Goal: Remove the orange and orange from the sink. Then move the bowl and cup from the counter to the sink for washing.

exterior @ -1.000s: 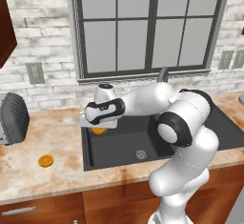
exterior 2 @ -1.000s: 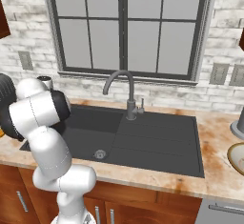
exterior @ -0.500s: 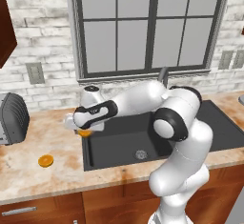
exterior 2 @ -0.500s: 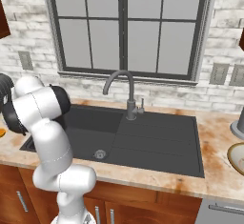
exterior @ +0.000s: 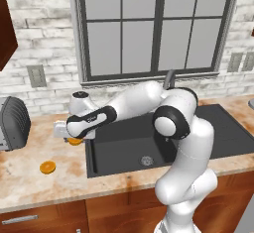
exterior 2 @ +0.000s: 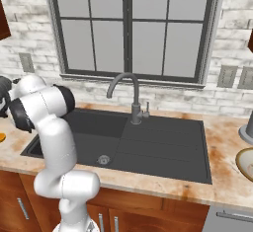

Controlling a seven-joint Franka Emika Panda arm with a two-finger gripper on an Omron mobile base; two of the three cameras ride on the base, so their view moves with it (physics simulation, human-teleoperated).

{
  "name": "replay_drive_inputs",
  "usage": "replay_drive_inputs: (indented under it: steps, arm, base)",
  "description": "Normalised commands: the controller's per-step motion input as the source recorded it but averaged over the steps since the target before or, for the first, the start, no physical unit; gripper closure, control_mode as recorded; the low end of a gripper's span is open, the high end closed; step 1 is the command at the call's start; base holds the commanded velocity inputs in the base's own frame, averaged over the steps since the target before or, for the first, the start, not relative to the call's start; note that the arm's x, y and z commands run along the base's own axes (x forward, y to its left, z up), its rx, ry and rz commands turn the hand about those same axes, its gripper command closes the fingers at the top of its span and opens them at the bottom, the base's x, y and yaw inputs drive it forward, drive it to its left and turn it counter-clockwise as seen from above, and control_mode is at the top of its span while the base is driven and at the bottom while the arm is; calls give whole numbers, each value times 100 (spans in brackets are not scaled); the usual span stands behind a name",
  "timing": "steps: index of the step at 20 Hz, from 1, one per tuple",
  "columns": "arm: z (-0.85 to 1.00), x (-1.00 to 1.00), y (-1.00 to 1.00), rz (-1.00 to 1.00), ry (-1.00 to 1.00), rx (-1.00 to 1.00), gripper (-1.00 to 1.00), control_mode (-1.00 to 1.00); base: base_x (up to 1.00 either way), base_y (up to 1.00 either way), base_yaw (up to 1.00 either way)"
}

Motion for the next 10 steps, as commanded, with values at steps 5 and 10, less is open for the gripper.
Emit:
replay_drive_inputs:
  steps: [5, 10]
  arm:
    - [0, -6, 43, 0, 0, 0, 100, -100]
    - [-6, -2, 36, 0, 2, 0, 100, -100]
  base:
    - [0, 0, 0]
    - [0, 0, 0]
